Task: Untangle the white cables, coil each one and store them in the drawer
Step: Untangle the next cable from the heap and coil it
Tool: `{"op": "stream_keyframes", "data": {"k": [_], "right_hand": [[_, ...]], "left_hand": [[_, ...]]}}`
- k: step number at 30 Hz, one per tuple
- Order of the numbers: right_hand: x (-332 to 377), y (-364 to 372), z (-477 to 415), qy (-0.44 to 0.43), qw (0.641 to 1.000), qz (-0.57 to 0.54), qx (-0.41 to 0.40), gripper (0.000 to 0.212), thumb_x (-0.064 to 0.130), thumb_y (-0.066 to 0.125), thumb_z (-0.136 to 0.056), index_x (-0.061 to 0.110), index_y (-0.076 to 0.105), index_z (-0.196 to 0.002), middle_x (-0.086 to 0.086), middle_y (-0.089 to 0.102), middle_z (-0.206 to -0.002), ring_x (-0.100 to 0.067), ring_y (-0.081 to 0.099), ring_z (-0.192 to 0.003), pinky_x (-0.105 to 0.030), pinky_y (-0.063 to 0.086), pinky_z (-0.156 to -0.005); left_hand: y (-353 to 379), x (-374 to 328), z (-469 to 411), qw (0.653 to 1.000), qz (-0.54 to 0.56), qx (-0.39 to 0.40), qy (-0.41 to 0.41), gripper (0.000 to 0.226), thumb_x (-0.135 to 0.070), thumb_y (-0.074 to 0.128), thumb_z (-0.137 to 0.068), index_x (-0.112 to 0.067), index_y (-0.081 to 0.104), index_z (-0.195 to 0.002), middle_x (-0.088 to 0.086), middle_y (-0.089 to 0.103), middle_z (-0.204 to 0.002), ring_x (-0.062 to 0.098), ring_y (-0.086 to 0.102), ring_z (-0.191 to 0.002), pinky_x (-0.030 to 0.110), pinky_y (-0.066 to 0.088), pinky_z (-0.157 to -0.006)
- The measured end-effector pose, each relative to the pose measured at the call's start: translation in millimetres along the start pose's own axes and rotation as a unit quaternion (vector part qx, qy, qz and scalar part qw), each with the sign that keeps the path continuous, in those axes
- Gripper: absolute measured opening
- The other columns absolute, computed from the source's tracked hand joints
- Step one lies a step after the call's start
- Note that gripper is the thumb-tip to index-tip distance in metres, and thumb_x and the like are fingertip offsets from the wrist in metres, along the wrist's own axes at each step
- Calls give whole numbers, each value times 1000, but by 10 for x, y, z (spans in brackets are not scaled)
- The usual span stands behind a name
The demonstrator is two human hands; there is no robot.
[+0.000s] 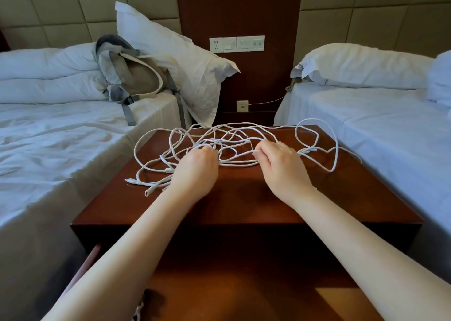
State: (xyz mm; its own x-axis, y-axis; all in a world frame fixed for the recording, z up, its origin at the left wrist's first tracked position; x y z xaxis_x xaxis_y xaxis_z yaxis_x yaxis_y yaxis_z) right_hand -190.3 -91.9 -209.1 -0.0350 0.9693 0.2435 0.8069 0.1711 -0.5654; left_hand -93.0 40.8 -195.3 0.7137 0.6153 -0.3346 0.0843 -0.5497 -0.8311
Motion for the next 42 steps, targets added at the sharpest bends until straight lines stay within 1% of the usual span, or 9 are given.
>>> {"op": "stream_keyframes", "data": {"k": [4, 7, 17, 21, 25, 31, 35, 38, 42], "right_hand": [[-50, -78, -12, 43, 996, -55, -50, 25, 26, 40, -96, 11, 57, -86, 11, 48, -69, -9, 47, -64, -24, 38, -55], [-102, -99, -17, 66, 992, -86, -65, 23, 28, 38, -98, 16, 53, -86, 12, 49, -69, -6, 46, -66, -20, 37, -59], [-52, -100, -4, 47, 991, -123, -22, 27, 31, 36, -98, 15, 55, -88, 5, 55, -70, -12, 51, -69, -36, 44, -63], [0, -27, -1, 64, 988, -106, 94, 14, 21, 45, -93, 17, 55, -84, 0, 56, -71, -15, 51, -73, -34, 42, -69], [189, 73, 43, -59, 990, 2, 124, 14, 10, 55, -89, 8, 58, -75, -7, 57, -64, -23, 56, -61, -36, 44, -62], [163, 121, 55, -23, 973, -35, 228, 22, 30, 46, -97, 16, 63, -94, 7, 61, -86, -10, 51, -86, -29, 42, -78], [103, 158, 54, 4, 967, -19, 256, 26, 32, 44, -98, 20, 49, -75, 5, 50, -76, -10, 45, -79, -24, 36, -68], [68, 152, 47, 18, 968, -16, 248, 25, 31, 44, -98, 20, 50, -76, 6, 50, -76, -10, 42, -79, -25, 34, -67], [58, 117, 27, -18, 990, -25, 138, 28, 33, 46, -97, 12, 59, -82, 3, 55, -77, -14, 46, -76, -30, 40, -65]], "left_hand": [[80, -138, 61, 964, 242, 107, -32, 51, -35, 34, -100, -14, 51, -56, -5, 43, -49, 11, 42, -48, 25, 31, -53], [167, -326, 177, 878, 389, 276, -46, 47, -28, 41, -97, -15, 42, -52, -3, 29, -46, 12, 24, -45, 22, 20, -45], [161, -543, 356, 748, 493, 445, 7, 32, -11, 34, -89, -5, 48, -61, 4, 35, -50, 15, 28, -47, 25, 25, -50], [42, -661, 293, 696, 596, 398, 41, 28, -16, 39, -84, -6, 52, -62, 2, 39, -51, 13, 35, -47, 24, 32, -49], [-129, -618, 126, 654, 718, 235, 38, 35, -12, 39, -93, -9, 59, -65, 1, 41, -54, 12, 37, -50, 22, 34, -50], [-195, -288, -31, 710, 700, -73, -8, 36, -9, 32, -100, -10, 55, -73, -4, 43, -54, 9, 37, -53, 23, 32, -55], [-320, -97, -28, 845, 488, -217, -25, 32, -12, 35, -98, -16, 55, -74, 1, 49, -66, 10, 44, -58, 23, 36, -59], [-413, -21, 18, 903, 287, -318, 15, 30, -13, 36, -97, -7, 54, -73, 6, 52, -75, 17, 49, -66, 22, 34, -65], [-254, -43, -36, 982, 16, -172, 73, 16, 0, 46, -90, 6, 59, -84, 21, 58, -78, 33, 55, -69, 30, 33, -65]]}}
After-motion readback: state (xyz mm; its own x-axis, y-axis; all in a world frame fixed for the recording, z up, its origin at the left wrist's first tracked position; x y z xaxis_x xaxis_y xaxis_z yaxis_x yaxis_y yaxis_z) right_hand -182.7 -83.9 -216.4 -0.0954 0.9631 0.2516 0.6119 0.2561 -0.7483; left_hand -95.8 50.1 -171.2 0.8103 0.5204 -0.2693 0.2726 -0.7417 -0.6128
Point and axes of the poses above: each hand's wrist, its own z-axis away from the middle knuckle, its own y-axis out of the palm, x = y × z, the point moved 4 cm from there along -z, towards the middle knuckle
